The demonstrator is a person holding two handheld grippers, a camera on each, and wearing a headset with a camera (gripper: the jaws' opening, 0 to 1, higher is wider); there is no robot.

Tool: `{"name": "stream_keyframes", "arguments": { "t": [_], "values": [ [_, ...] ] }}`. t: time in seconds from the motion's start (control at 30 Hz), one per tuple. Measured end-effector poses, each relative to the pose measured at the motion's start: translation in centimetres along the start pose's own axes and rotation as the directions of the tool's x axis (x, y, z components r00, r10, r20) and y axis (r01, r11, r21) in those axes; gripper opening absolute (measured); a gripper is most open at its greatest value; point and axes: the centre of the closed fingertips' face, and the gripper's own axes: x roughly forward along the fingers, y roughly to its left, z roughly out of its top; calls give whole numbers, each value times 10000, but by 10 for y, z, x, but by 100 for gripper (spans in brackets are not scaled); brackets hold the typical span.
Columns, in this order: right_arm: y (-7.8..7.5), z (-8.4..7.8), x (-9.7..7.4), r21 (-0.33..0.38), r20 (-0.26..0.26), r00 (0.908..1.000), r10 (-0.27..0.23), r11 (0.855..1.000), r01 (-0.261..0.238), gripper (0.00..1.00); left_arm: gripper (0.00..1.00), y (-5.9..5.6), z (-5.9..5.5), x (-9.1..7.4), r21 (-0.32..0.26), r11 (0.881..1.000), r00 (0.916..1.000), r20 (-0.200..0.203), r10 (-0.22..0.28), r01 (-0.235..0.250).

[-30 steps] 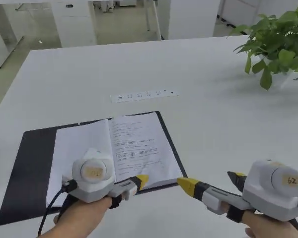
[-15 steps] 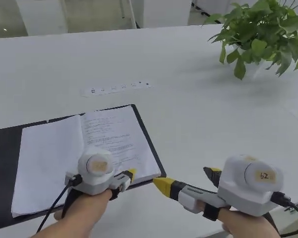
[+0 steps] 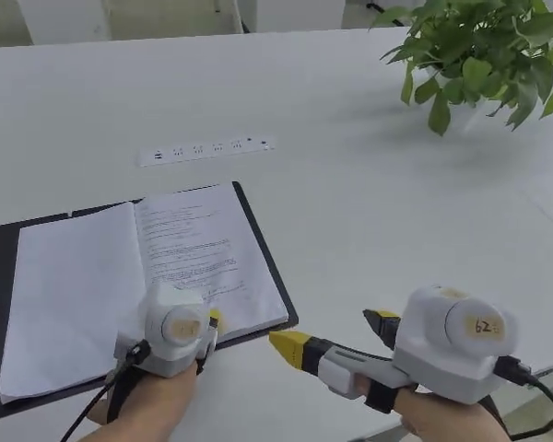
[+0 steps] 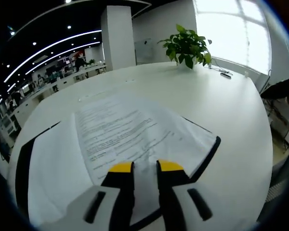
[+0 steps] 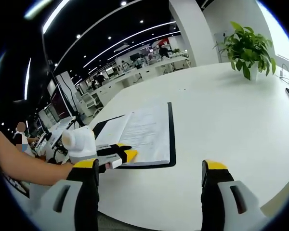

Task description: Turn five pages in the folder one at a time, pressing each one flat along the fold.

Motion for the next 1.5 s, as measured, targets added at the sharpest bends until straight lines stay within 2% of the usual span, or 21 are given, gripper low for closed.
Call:
{"name": "stream_keyframes", "arguments": {
  "t": [0.13,0.27,0.5,0.53,0.73,0.87,0.93,1.0,1.1,1.33,1.5],
  "values": [
    [-2,1,6,116,-25,10000,52,9999,-51,87,13,1,1,1,156,9999,10000,0,-26,26],
    [1,-1,16,-68,-191,9996,193,9998,-194,85,8,-1,2,2,105,9999,10000,52,-58,57],
    [12,0,45,-156,-215,9962,845,9963,-849,68,2,-3,2,2,-18,10000,9997,239,-67,68],
    [13,-1,49,-128,-216,9956,912,9957,-914,67,1,-4,3,2,-236,9997,9995,300,-107,114],
    [15,1,69,-21,-47,9921,1257,9921,-1257,55,0,-1,3,2,-727,9972,9992,372,-167,194],
    [12,-2,81,200,-115,9917,1281,9916,-1278,46,0,-2,3,1,-772,9967,9990,388,-228,258],
    [8,-7,87,362,-377,9920,1202,9922,-1189,42,0,-2,3,1,-753,9969,9990,394,-216,245],
    [4,-11,93,485,-442,9922,1166,9922,-1145,41,0,-2,2,1,-853,9961,9990,395,-207,240],
    [0,-17,99,1032,-610,9914,1159,9886,-1092,40,0,-2,2,1,-868,9959,9990,385,-225,258],
    [-1,-27,106,1353,-851,9890,1211,9848,-1089,36,0,-2,2,2,-874,9958,9990,393,-225,258],
    [2,-28,108,1435,-837,9882,1279,9829,-1151,33,0,-2,2,2,-883,9957,9989,415,-226,262]
  ]
}}
